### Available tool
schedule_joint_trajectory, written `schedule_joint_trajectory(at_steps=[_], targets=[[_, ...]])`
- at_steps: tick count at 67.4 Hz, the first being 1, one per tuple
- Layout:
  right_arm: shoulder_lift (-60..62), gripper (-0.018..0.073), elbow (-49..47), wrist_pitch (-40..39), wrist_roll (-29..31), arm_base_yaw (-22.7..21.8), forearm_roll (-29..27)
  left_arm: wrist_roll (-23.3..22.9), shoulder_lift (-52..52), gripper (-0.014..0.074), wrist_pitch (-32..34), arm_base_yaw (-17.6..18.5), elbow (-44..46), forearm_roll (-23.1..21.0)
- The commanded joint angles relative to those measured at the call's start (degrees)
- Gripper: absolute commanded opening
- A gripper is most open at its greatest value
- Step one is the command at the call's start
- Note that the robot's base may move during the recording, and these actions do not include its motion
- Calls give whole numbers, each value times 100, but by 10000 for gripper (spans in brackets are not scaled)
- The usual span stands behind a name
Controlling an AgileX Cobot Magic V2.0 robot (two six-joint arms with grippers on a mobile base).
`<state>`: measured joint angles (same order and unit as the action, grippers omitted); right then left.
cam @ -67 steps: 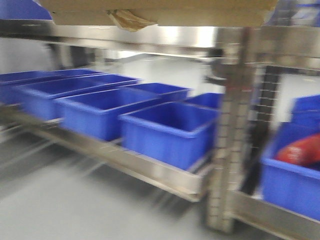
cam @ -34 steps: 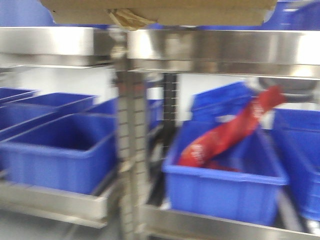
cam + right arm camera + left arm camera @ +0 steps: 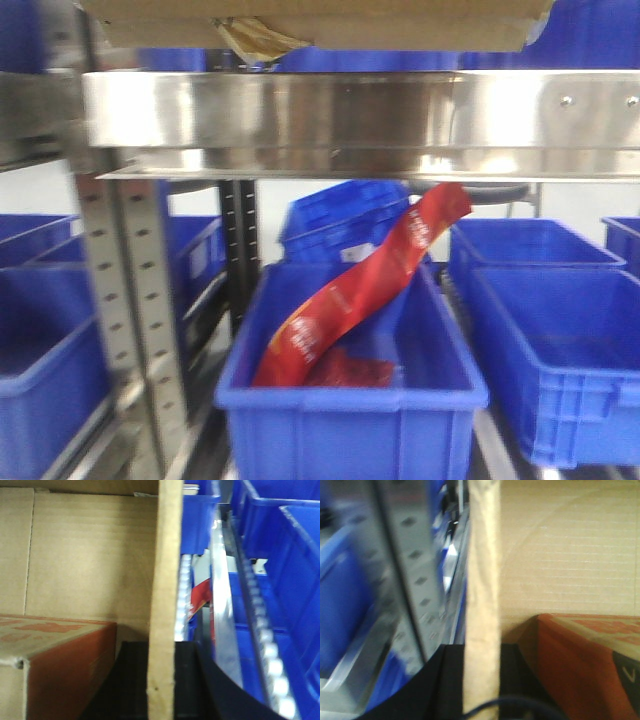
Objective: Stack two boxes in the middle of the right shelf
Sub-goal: 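Carry the held box stack away from the bench toward the steel shelf, then lower the box stack onto the middle shelf roller track with both grippers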
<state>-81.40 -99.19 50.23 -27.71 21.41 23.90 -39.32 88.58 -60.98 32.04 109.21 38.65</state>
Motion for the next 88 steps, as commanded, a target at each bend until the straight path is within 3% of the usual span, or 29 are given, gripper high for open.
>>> schedule_joint_trajectory(at_steps=[1, 88], targets=[[103, -154, -80, -233, 12, -26, 118, -62, -66, -111, 79, -49, 68, 395], [103, -154, -80, -276, 12, -26, 118, -62, -66, -111, 79, -49, 68, 395]])
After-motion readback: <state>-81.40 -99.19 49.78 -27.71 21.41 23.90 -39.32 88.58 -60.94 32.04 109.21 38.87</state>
